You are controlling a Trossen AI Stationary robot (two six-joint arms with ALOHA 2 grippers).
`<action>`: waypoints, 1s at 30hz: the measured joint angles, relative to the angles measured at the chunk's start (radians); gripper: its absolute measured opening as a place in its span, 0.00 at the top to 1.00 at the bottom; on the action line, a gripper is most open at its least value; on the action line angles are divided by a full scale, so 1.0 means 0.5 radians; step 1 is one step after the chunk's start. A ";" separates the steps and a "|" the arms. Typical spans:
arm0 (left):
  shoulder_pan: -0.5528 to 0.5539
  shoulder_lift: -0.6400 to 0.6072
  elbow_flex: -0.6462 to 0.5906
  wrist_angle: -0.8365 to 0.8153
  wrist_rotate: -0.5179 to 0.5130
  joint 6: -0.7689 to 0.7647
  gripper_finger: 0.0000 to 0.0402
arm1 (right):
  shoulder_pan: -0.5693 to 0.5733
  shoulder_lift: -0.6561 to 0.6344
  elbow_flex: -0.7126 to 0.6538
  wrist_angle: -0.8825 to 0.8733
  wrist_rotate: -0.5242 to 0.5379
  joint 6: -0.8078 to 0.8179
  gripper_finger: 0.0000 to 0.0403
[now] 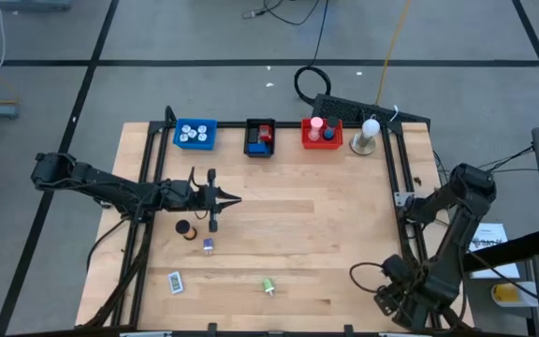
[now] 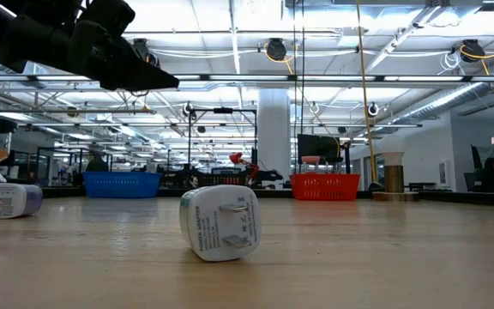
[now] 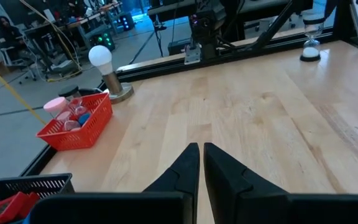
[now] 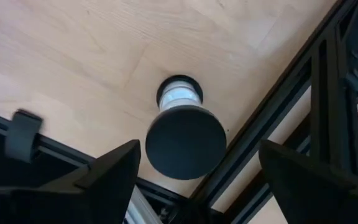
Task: Pick & Place Office items
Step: Put the bottom black hourglass into the red bin
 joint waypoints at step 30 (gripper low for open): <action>0.010 0.000 -0.001 0.005 -0.098 -0.099 0.92 | -0.175 0.051 -0.045 -0.018 0.223 -0.486 0.51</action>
